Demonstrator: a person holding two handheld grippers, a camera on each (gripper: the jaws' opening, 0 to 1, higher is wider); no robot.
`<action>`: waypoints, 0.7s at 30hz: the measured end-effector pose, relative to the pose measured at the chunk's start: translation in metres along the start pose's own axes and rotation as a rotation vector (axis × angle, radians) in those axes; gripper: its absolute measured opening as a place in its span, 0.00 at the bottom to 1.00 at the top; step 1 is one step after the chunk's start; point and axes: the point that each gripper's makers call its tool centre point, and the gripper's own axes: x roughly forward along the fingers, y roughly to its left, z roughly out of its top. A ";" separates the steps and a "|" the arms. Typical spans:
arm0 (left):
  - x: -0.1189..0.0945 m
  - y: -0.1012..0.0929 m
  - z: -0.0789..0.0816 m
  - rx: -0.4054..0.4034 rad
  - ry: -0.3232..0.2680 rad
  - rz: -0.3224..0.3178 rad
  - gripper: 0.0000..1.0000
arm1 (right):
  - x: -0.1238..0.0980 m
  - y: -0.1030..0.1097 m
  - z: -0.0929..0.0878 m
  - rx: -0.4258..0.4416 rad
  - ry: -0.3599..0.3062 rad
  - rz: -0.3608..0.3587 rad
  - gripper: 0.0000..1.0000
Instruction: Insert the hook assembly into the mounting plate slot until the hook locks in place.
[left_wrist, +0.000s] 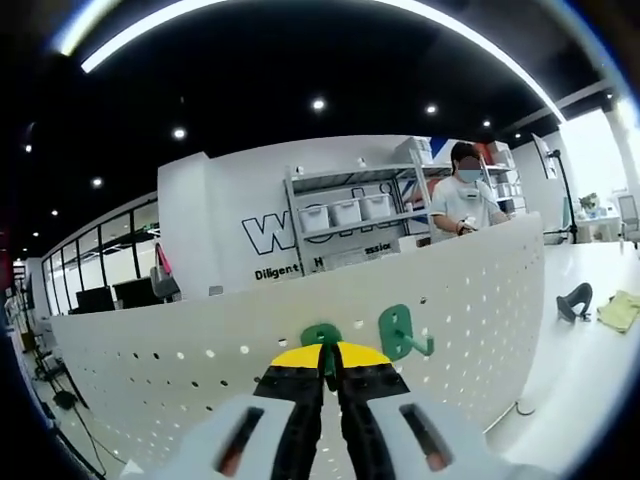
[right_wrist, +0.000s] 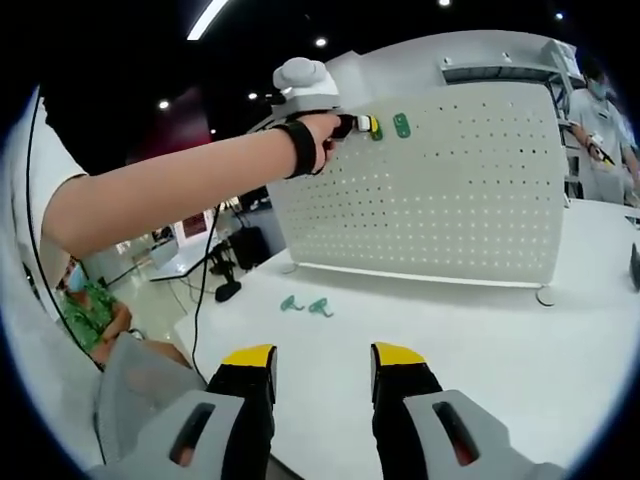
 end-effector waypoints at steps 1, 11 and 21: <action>0.000 0.000 0.001 -0.004 -0.002 0.000 0.04 | 0.000 0.001 0.000 0.000 -0.001 0.002 0.38; -0.001 -0.003 0.000 0.012 0.011 -0.019 0.05 | 0.001 0.000 0.000 0.008 -0.003 0.000 0.38; 0.002 -0.005 0.002 -0.007 0.004 -0.057 0.04 | 0.003 0.001 -0.004 0.015 0.004 0.010 0.37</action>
